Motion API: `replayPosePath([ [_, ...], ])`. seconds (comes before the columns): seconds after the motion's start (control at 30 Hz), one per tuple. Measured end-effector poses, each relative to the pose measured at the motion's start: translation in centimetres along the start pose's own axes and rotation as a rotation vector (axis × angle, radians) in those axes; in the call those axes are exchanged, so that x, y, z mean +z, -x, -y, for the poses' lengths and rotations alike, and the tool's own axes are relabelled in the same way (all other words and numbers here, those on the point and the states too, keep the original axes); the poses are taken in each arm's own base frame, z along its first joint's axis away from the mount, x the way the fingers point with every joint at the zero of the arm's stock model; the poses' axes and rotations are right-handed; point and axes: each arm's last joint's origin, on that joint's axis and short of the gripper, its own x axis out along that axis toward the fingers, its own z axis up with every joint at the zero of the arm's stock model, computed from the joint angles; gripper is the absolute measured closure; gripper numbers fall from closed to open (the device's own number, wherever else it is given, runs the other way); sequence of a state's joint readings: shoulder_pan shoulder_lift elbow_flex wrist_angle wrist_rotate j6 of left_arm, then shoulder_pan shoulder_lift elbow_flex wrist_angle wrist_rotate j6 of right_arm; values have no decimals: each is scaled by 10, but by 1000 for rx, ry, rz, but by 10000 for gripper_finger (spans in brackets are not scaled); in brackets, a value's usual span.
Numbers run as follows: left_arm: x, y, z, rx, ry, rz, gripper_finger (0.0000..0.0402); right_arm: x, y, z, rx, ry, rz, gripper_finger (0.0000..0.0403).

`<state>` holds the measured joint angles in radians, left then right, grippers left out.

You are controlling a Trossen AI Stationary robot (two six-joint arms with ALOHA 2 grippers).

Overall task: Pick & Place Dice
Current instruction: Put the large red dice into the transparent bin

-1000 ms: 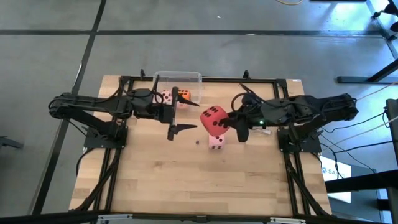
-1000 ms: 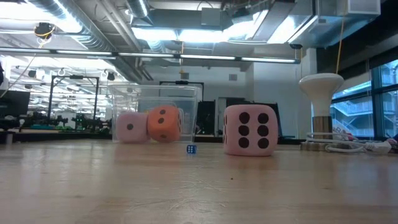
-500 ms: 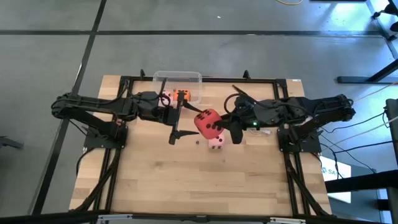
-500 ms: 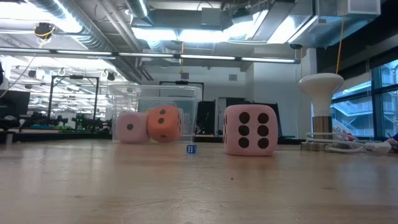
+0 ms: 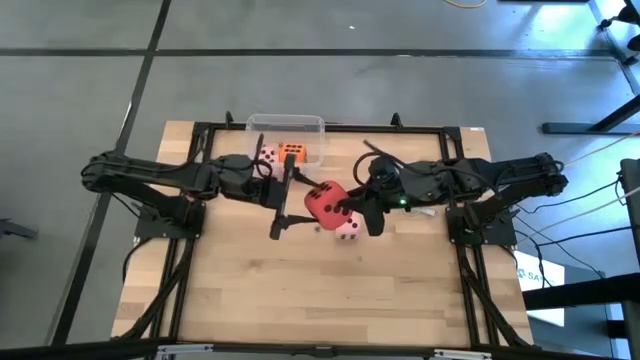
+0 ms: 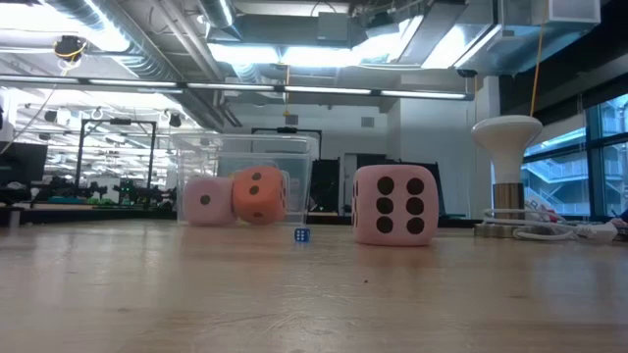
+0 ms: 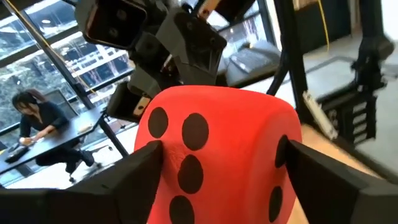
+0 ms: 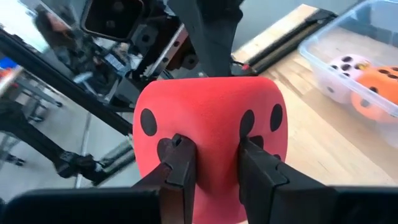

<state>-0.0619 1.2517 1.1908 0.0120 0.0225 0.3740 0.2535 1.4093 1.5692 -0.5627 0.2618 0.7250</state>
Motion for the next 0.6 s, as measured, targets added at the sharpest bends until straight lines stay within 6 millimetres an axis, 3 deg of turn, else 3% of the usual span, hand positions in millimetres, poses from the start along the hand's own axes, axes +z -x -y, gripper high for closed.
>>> replayPosePath([
  [0.27,1,-2,2,-46,111,23,262,4,-6,-6,49,-20,56,322],
  [0.6,7,1,16,-139,73,49,275,2,-21,-11,91,-52,70,331],
])
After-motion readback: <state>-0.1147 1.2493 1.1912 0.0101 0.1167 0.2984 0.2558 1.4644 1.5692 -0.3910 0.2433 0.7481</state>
